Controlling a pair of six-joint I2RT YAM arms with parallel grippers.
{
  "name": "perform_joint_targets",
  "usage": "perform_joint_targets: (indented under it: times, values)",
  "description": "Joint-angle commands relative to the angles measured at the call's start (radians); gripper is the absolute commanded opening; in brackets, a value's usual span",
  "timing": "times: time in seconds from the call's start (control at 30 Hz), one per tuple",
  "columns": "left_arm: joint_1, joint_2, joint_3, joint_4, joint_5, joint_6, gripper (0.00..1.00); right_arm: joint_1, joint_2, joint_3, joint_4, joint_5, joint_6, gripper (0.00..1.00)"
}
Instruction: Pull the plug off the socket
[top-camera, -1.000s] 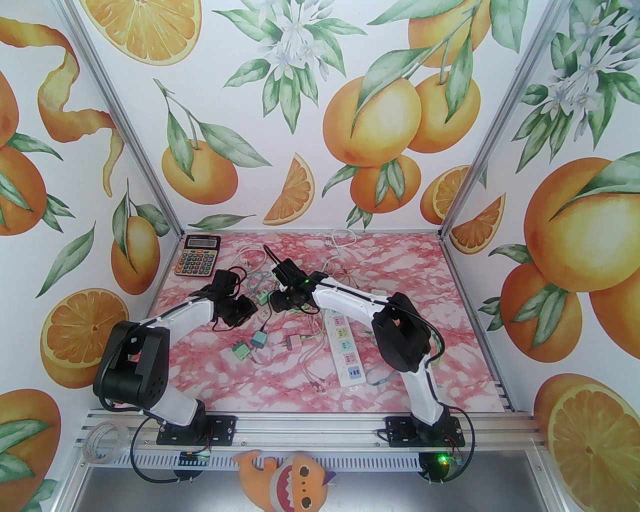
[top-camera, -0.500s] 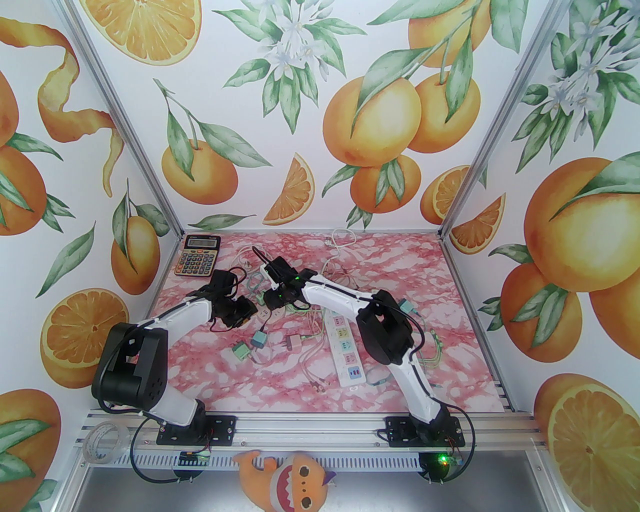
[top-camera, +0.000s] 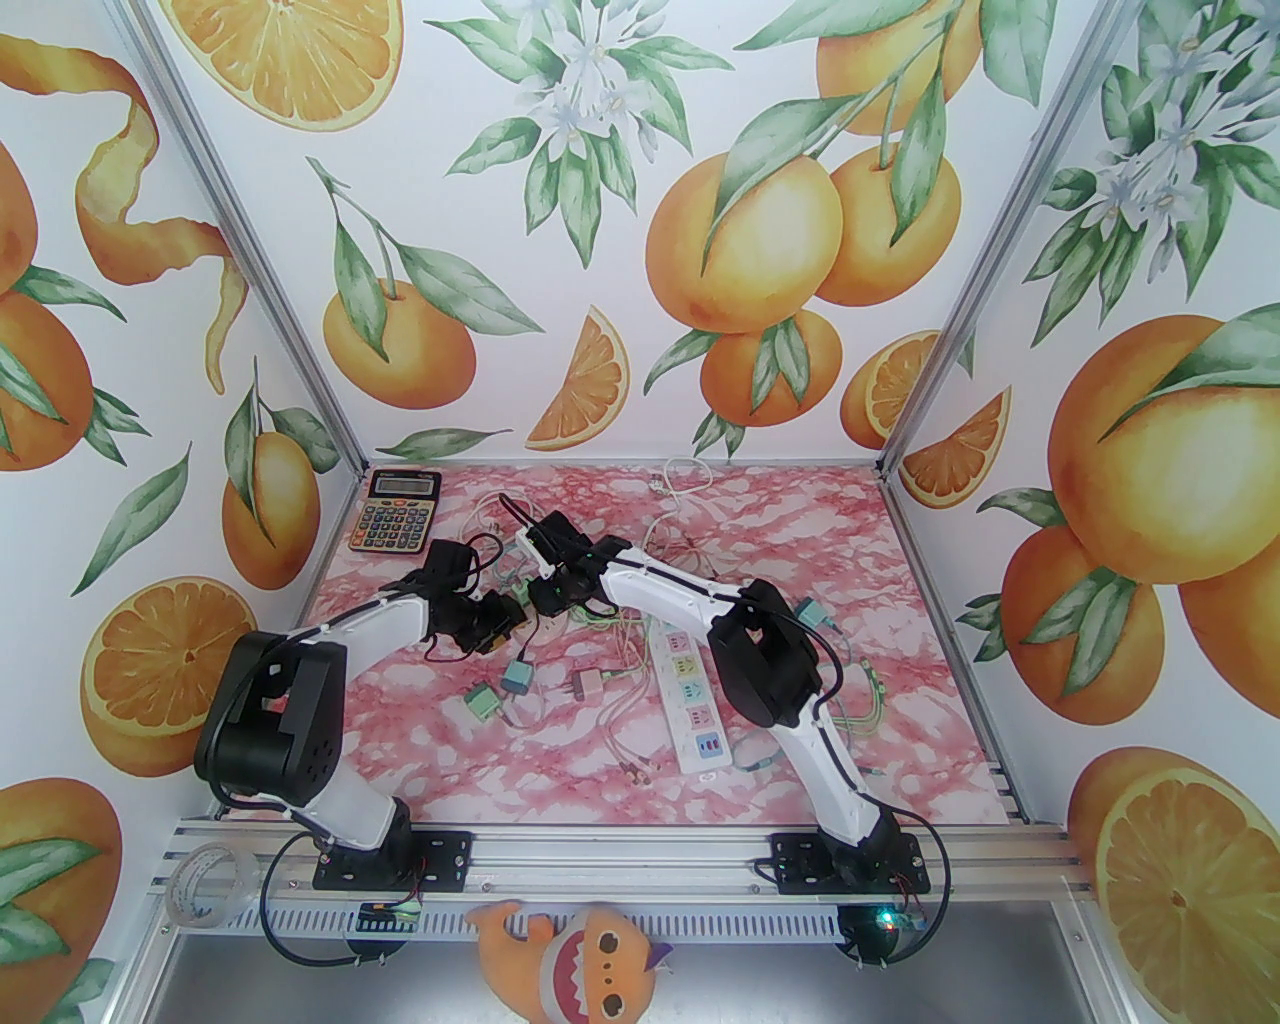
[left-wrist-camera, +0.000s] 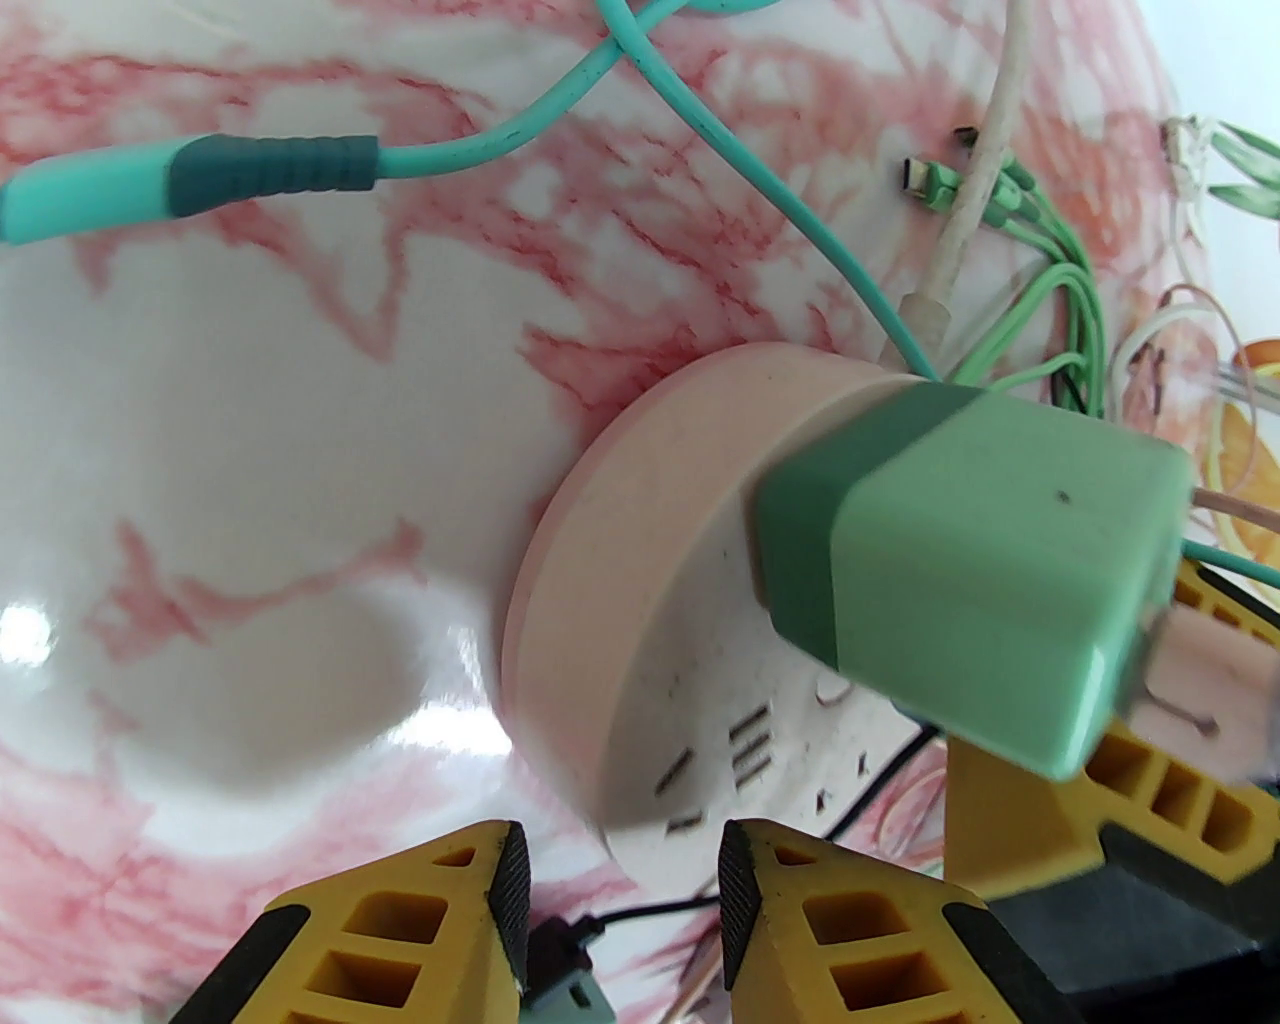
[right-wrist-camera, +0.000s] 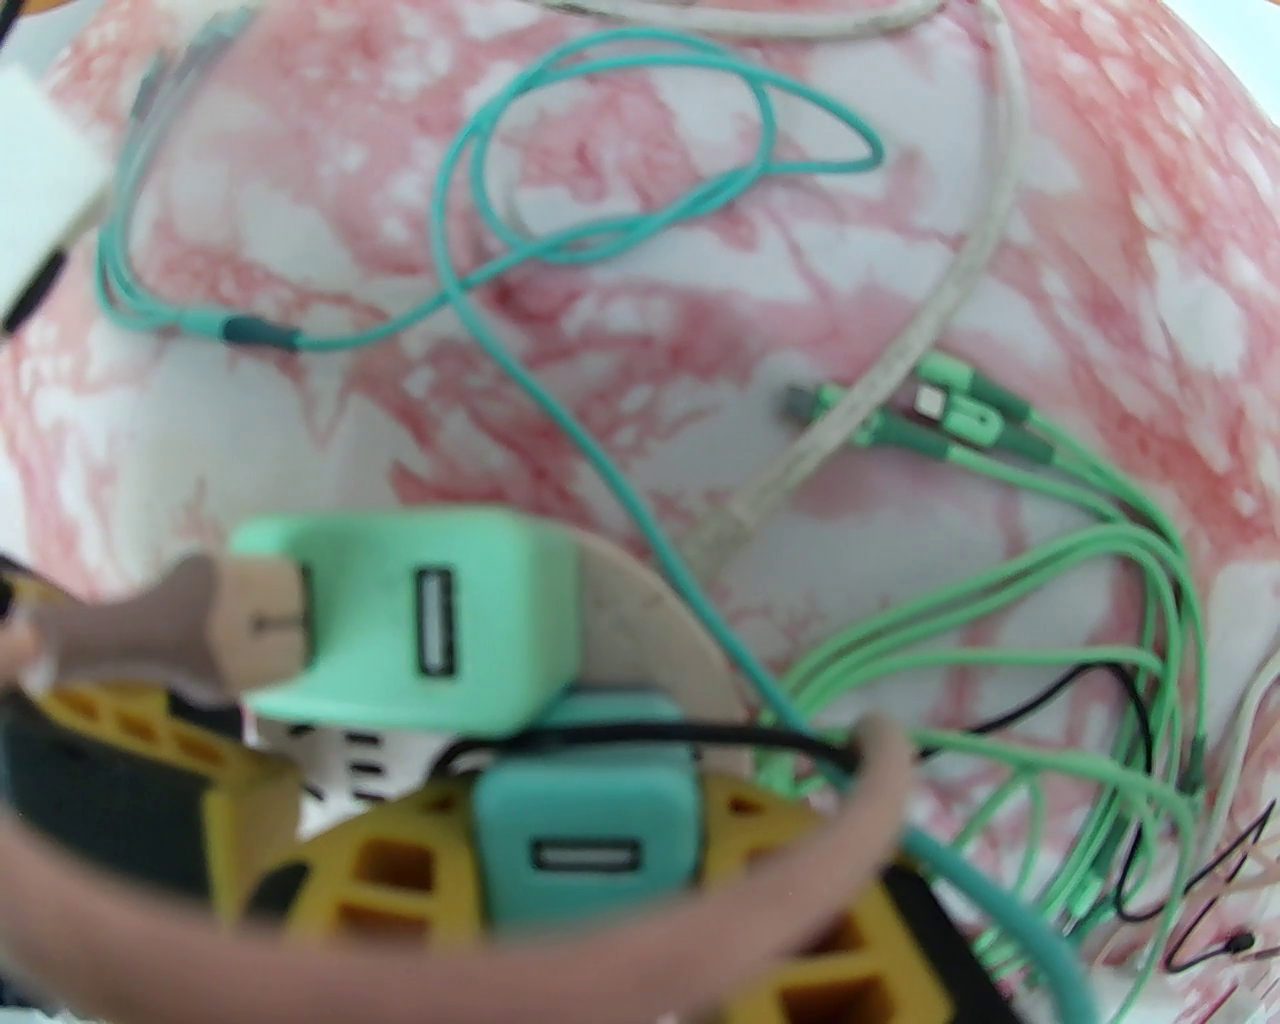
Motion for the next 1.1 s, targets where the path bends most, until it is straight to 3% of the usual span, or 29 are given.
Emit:
perform_joint_targets:
  times: [0.0, 0.13, 0.4, 0.77, 1.07]
  values:
    - [0.006, 0.035, 0.005, 0.059, 0.025, 0.014, 0.40, 0.014, -0.022, -0.038, -0.029, -0.005, 0.015, 0.22]
    - [0.006, 0.073, 0.007, 0.052, 0.016, 0.015, 0.40, 0.022, -0.028, -0.045, -0.029, -0.003, 0.022, 0.22]
    - [0.005, 0.120, 0.011, -0.054, -0.055, 0.036, 0.30, 0.047, -0.042, -0.052, -0.047, 0.015, 0.031, 0.21]
    - [0.002, 0.152, 0.042, -0.141, -0.066, 0.096, 0.28, 0.047, -0.075, -0.049, -0.082, 0.120, 0.015, 0.20]
    - [-0.004, 0.176, 0.067, -0.163, -0.057, 0.108, 0.28, -0.025, -0.076, -0.042, -0.067, -0.018, 0.100, 0.19]
